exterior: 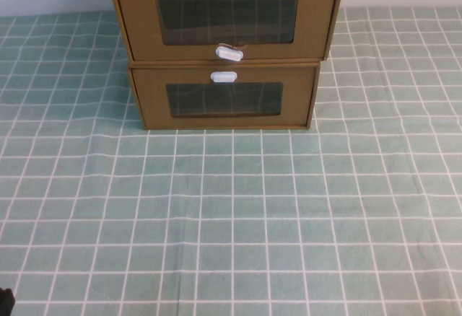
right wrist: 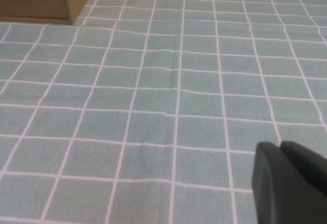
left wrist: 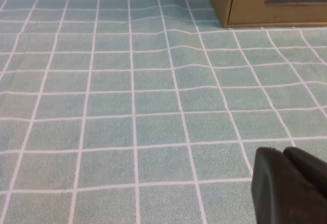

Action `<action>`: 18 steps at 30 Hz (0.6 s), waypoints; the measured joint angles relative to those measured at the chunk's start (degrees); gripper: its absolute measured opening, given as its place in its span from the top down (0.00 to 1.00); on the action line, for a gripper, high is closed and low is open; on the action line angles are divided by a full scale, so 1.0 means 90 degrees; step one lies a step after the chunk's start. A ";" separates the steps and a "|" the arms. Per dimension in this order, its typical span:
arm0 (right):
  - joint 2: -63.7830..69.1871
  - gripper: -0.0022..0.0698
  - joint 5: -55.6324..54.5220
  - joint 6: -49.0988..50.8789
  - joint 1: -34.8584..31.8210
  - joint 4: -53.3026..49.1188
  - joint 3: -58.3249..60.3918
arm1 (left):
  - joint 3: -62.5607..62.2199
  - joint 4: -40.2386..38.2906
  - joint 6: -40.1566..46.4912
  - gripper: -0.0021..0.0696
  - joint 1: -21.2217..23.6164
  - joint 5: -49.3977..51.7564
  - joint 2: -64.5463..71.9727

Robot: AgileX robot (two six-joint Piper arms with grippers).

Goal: Open the shoe box
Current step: 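Pull the top drawer of the cardboard box fully open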

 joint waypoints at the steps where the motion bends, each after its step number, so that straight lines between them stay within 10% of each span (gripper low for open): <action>1: 0.0000 0.99 0.0000 0.0000 0.0000 0.0000 0.0000 | 0.0000 0.0000 0.0000 0.98 0.0000 0.0000 0.0000; 18: 0.0000 0.99 0.0000 0.0000 0.0000 0.0000 0.0000 | 0.0000 0.0025 0.0000 0.98 0.0000 0.0000 0.0000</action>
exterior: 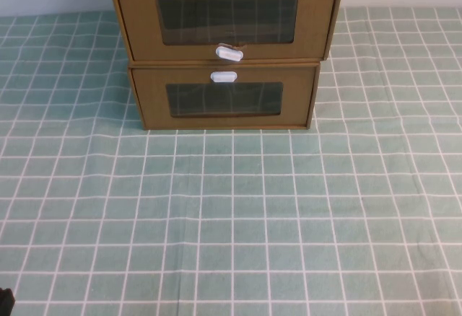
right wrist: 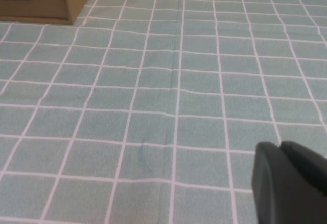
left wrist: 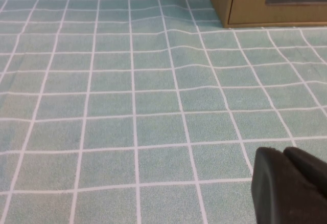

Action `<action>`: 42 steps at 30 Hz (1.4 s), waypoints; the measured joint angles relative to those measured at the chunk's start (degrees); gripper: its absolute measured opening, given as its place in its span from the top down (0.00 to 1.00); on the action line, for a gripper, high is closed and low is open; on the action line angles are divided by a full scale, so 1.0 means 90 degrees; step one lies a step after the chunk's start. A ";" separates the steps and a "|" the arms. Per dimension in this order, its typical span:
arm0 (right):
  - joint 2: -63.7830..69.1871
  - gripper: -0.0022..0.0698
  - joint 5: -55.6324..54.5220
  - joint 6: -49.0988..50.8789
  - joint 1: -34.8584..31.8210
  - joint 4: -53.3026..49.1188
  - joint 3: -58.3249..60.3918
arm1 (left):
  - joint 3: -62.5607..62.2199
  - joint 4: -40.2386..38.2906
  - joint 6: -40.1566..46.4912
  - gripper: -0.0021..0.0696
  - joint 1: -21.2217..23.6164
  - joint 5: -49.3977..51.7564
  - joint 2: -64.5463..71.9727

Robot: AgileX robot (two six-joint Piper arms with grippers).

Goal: Open the shoe box
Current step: 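Pull the top drawer of the cardboard box fully open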

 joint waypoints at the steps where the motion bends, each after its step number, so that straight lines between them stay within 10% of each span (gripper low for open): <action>1: 0.0000 0.99 0.0000 0.0000 0.0000 0.0000 0.0000 | 0.0000 0.0000 0.0000 0.98 0.0000 0.0000 0.0000; 20: 0.0000 0.99 -0.0357 0.0000 0.0000 -0.0003 0.0000 | 0.0000 0.0285 0.0000 0.98 0.0000 -0.1019 0.0000; 30: 0.0000 0.99 -0.4155 0.0000 0.0000 -0.0003 0.0000 | 0.0000 0.0285 -0.0207 0.98 0.0000 -0.4350 0.0000; 42: 0.0000 0.99 -0.6732 0.0000 0.0000 0.0036 0.0000 | 0.0010 0.0233 -0.0362 0.98 0.0000 -0.5843 0.0000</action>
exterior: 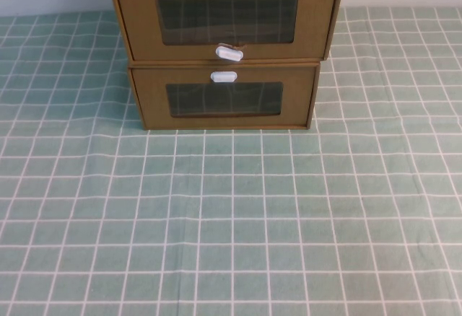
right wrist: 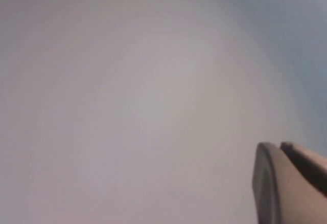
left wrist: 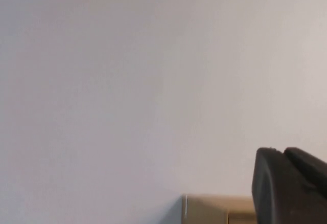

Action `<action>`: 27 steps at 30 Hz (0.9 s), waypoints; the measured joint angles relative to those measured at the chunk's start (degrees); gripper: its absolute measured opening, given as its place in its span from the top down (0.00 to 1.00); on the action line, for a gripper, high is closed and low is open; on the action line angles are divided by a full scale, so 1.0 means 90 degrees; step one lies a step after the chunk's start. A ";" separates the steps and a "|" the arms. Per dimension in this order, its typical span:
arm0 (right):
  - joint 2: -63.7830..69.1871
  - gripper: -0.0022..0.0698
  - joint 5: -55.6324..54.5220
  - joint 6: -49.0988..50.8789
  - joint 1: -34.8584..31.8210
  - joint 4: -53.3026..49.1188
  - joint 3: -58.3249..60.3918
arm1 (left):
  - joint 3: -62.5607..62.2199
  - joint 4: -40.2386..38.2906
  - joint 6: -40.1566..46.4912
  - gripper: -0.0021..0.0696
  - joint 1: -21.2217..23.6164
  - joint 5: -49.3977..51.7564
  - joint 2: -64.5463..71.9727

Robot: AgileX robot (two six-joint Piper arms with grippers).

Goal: Open the shoe box
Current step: 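Pull the top drawer of the cardboard box fully open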

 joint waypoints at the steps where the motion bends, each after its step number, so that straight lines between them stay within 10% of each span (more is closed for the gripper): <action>1: 0.0000 0.99 -0.0310 0.0000 0.0000 0.0052 0.0000 | 0.0000 -0.0090 -0.0045 0.98 0.0000 -0.0375 0.0000; 7: 0.0000 0.99 -0.1073 0.0000 0.0000 0.0791 -0.0756 | -0.0597 -0.1007 -0.0184 0.98 0.0000 -0.1233 -0.0010; 15: 0.0144 0.99 0.0785 0.0000 0.0000 0.1832 -0.3299 | -0.2813 -0.2419 0.0664 0.98 0.0000 -0.0589 0.0214; 27: 0.2816 0.99 0.4314 0.0000 -0.0010 0.1969 -0.6216 | -0.6900 -0.2564 0.1515 0.98 0.0000 0.3824 0.3500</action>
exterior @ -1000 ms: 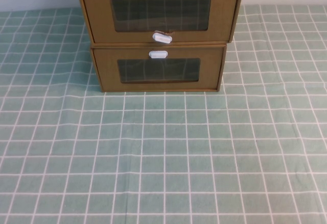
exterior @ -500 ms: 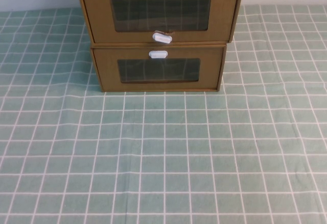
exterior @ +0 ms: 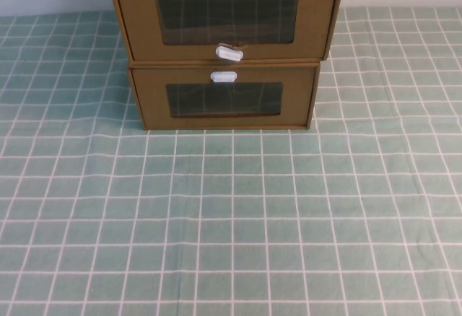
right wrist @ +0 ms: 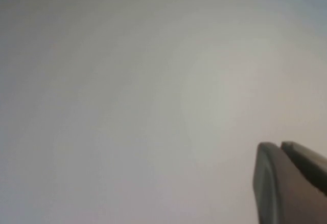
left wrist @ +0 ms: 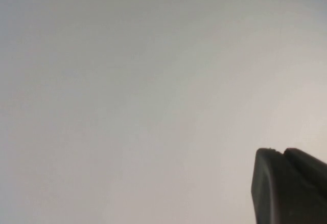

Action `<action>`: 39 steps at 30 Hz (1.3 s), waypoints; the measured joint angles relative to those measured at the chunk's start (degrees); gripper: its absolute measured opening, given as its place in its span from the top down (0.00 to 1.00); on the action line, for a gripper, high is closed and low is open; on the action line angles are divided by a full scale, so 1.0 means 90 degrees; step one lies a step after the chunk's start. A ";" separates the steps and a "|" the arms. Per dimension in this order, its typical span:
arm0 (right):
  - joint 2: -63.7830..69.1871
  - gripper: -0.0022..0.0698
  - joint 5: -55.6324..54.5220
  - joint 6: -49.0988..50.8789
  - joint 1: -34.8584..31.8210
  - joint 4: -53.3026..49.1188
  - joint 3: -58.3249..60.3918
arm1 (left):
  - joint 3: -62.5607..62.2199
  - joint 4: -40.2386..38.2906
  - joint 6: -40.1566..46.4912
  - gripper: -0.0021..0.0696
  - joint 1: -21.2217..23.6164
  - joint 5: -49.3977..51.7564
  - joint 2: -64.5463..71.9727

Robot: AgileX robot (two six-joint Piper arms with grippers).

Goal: Open the shoe box
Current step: 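Pull the top drawer of the cardboard box fully open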

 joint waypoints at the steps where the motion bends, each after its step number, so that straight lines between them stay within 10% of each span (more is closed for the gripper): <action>1: 0.0256 0.99 0.0407 0.0000 0.0000 0.0000 -0.0186 | -0.0406 0.0000 0.0015 0.98 0.0000 0.0545 0.0410; 8: 0.1547 0.99 0.1828 -0.0095 0.0000 -0.0148 -0.0629 | -0.3215 0.0297 0.0121 0.98 0.0000 0.3613 0.3344; 19: 0.2983 0.99 0.3153 -0.0370 0.0000 -0.0071 -0.0642 | -0.5320 -0.0783 0.0301 0.98 0.0000 0.3941 0.6578; 27: 0.4421 0.99 0.3354 -0.3791 0.0224 0.1876 -0.0642 | -0.6389 -0.3246 0.2268 0.98 0.0000 0.4886 0.8465; 39: 0.7017 0.99 0.4293 -0.6306 0.1312 0.3457 -0.2232 | -0.7736 -0.2654 0.3233 0.98 -0.0657 0.5502 0.9921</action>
